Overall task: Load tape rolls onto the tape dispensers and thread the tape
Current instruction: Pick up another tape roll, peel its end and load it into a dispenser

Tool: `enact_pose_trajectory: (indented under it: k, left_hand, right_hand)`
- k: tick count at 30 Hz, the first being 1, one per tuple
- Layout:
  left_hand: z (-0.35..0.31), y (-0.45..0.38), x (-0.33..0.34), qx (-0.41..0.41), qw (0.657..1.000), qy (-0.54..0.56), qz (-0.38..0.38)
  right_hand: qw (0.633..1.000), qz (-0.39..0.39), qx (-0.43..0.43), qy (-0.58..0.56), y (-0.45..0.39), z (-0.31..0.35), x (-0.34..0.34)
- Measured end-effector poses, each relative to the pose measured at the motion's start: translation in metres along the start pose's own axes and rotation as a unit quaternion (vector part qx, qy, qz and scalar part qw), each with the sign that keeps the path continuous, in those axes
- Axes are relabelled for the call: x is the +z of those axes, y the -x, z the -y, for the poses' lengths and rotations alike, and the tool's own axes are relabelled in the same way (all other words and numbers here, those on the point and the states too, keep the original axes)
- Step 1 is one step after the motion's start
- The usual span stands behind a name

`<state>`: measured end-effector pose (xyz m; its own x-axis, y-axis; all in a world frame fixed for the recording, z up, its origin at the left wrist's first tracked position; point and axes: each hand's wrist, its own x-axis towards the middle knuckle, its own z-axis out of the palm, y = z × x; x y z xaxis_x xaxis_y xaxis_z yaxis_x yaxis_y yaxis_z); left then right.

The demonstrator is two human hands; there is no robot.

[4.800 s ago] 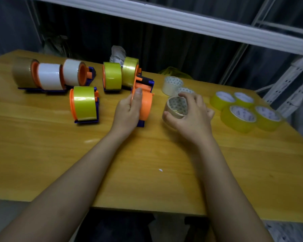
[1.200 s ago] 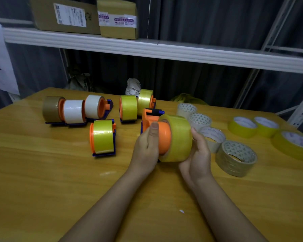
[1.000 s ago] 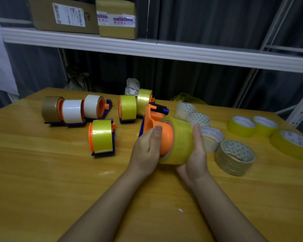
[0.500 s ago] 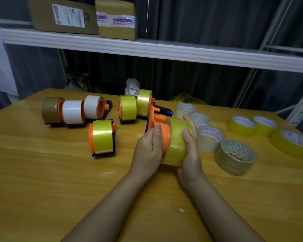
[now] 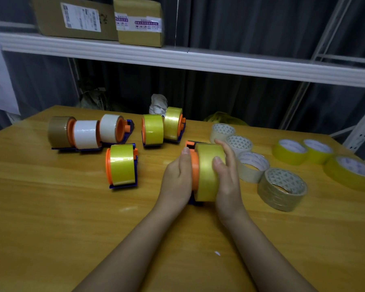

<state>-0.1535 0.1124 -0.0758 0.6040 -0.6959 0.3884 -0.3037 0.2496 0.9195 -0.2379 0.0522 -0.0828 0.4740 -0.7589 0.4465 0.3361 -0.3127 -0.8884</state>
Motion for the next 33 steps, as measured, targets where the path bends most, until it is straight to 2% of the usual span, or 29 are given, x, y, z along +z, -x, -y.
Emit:
enact_pose_trajectory:
  k: [2, 4, 6, 9, 12, 15, 17, 20, 27, 33]
  left_hand:
    - [-0.001, 0.0, -0.001, -0.035, 0.999, 0.028, 0.012]
    - [0.002, 0.001, 0.0, 0.007, 1.0, -0.002, 0.029]
    - [0.007, 0.002, 0.001, 0.055, 0.996, -0.031, 0.056]
    - [0.006, 0.004, -0.001, 0.052, 0.995, -0.018, 0.079]
    - [-0.005, 0.005, 0.001, 0.001, 0.996, 0.028, 0.085]
    - [-0.007, 0.004, 0.0, -0.103, 0.989, 0.08, 0.069]
    - [-0.007, 0.001, -0.001, -0.15, 0.982, 0.088, 0.077]
    - [-0.007, -0.002, -0.001, -0.163, 0.978, 0.091, 0.094]
    - [-0.006, 0.003, -0.003, -0.07, 0.989, 0.053, 0.12]
    - [0.002, 0.007, -0.003, 0.01, 0.988, -0.023, 0.153]
  right_hand:
    - [0.999, 0.007, -0.018, 0.026, 0.0, -0.003, 0.001]
    - [1.0, -0.003, -0.003, -0.009, -0.001, -0.004, 0.001]
    - [0.996, -0.019, 0.056, -0.062, -0.003, -0.007, 0.002]
    - [0.997, -0.026, 0.058, -0.039, -0.003, -0.003, 0.004]
    - [0.999, -0.028, -0.006, 0.021, -0.001, -0.005, 0.001]
    - [0.995, -0.004, -0.064, 0.072, 0.001, -0.007, -0.001]
    - [0.991, 0.006, -0.082, 0.109, 0.002, -0.008, 0.0]
    - [0.992, 0.013, -0.072, 0.105, 0.001, -0.01, 0.0]
    - [0.998, 0.024, -0.03, 0.053, 0.0, -0.009, 0.002]
    - [0.995, 0.025, 0.078, -0.057, -0.003, -0.01, -0.001]
